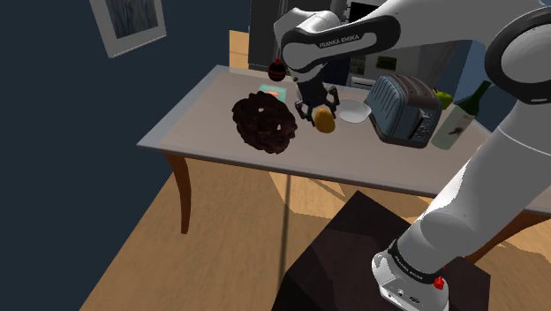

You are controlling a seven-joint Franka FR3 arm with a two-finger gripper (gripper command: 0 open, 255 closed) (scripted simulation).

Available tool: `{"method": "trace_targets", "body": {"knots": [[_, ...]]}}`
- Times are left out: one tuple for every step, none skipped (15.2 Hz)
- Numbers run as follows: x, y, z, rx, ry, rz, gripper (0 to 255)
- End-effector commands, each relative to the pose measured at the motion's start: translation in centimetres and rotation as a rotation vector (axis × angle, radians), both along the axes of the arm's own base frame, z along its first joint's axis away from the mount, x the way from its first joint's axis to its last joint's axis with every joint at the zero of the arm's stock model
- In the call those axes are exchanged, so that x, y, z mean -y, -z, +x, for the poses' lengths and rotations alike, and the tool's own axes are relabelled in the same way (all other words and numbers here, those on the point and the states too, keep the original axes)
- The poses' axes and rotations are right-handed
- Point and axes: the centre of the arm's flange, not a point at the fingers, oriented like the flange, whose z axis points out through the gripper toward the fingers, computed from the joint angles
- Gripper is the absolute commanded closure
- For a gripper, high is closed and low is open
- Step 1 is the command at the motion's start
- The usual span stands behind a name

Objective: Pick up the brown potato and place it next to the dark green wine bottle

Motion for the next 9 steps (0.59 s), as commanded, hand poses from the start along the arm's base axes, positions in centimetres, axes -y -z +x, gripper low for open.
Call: {"method": "trace_targets", "body": {"knots": [[-0.1, -1.0, 0.0, 0.000, 0.000, 0.000, 255], [-0.1, -1.6, 0.0, 0.000, 0.000, 0.000, 255], [-0.1, -2.1, 0.0, 0.000, 0.000, 0.000, 255], [-0.1, -2.6, 0.0, 0.000, 0.000, 0.000, 255], [-0.1, -3.2, 0.0, 0.000, 0.000, 0.000, 255], [-0.1, -3.7, 0.0, 0.000, 0.000, 0.000, 255], [-0.1, -4.2, 0.0, 0.000, 0.000, 0.000, 255], [-0.1, -4.7, 0.0, 0.000, 0.000, 0.000, 255], [-0.1, -5.3, 0.0, 0.000, 0.000, 0.000, 255]]}}
